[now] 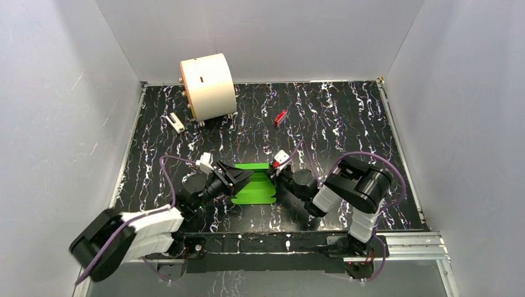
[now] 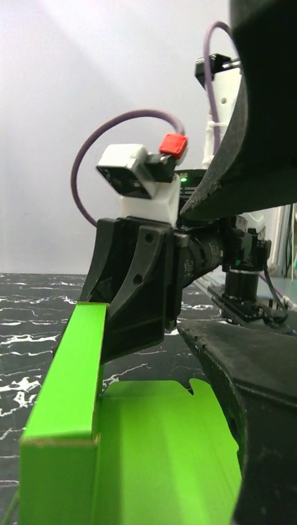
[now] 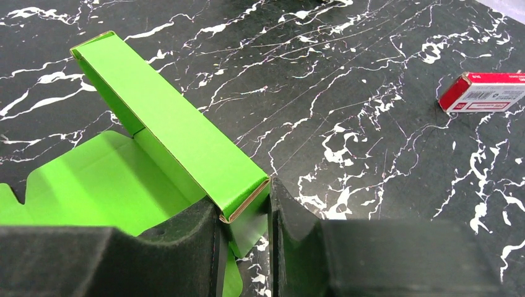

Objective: Fold the paper box

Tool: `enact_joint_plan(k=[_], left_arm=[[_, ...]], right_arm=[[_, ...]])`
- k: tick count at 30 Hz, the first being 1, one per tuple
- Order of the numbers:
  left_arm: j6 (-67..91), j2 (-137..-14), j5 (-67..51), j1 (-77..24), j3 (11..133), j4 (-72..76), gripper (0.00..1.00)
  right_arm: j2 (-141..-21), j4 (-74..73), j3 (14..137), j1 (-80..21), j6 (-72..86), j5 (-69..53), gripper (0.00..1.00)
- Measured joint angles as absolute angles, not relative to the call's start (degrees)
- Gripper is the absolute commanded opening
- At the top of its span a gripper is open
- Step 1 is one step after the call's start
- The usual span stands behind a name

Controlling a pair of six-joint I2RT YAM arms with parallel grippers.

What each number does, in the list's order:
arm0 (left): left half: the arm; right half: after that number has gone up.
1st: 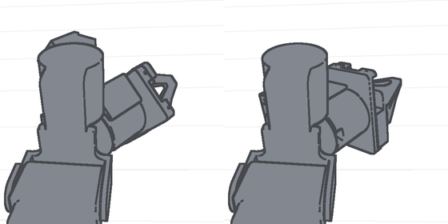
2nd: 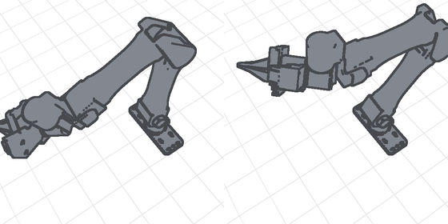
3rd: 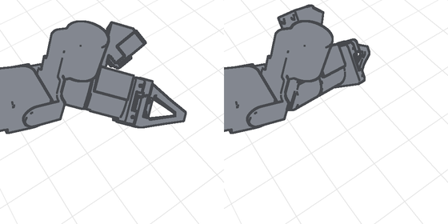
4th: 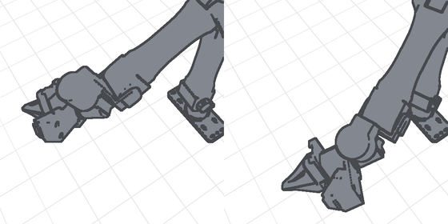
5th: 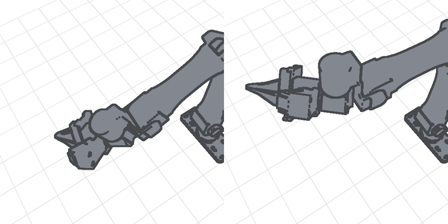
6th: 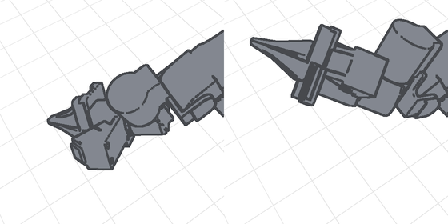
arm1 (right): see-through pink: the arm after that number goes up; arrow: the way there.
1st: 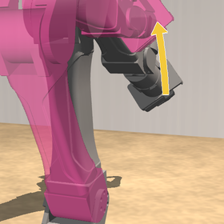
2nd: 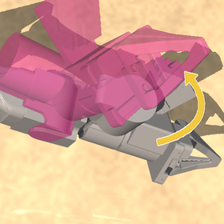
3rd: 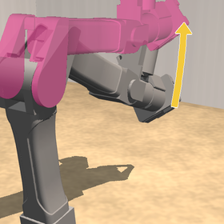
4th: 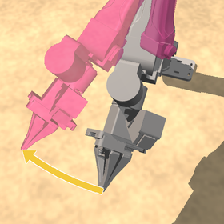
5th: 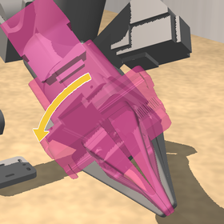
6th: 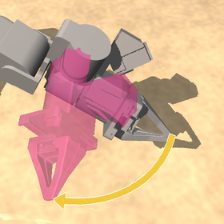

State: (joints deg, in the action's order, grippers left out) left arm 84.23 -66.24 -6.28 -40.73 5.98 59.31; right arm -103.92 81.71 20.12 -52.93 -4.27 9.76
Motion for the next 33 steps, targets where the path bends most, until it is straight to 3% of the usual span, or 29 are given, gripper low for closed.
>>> enact_joint_plan(k=[6,11,22,33], left_arm=[[70.6,-45.1,-2.0,-40.9,11.5,33.6,0.67],[57.7,-40.1,4.5,-40.8,20.8,18.7,0.69],[40.8,-61.4,11.4,-40.6,36.6,3.5,0.75],[35.5,-75.2,3.6,-40.3,42.8,4.2,0.74]], right_arm=[[-102.5,79.6,20.1,-51.8,-5.7,6.8,0.33],[-101.3,77.8,20.1,-51.2,-6.3,4.0,0.33],[-98.6,72.1,20.9,-50.4,-8.0,-3.3,0.34],[-98.5,68.6,22.8,-50.1,-8.8,-6.6,0.35]])
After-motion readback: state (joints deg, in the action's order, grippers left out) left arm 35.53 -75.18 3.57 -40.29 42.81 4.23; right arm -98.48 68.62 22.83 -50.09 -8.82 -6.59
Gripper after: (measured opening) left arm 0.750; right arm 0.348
